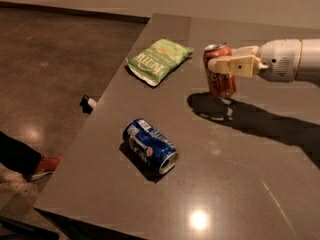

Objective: Place coke can upright

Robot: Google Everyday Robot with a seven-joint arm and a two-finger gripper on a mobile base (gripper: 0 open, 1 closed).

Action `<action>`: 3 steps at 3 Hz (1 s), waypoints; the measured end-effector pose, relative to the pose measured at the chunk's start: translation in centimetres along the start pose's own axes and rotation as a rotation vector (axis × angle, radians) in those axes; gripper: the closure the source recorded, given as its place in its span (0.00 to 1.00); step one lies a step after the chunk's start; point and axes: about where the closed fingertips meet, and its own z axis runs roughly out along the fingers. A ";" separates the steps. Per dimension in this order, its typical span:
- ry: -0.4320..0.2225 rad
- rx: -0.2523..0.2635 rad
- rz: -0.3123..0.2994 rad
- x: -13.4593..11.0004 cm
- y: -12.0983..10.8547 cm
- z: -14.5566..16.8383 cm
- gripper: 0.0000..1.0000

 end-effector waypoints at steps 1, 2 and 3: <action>-0.096 0.063 0.018 0.5 -0.8 -0.2 1.00; -0.182 0.110 0.025 1.0 -1.4 -0.2 1.00; -0.254 0.162 0.023 1.9 -2.1 -0.1 1.00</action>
Offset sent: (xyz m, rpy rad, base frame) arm 0.0103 -0.0209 -0.0197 0.2000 -0.1324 -0.2342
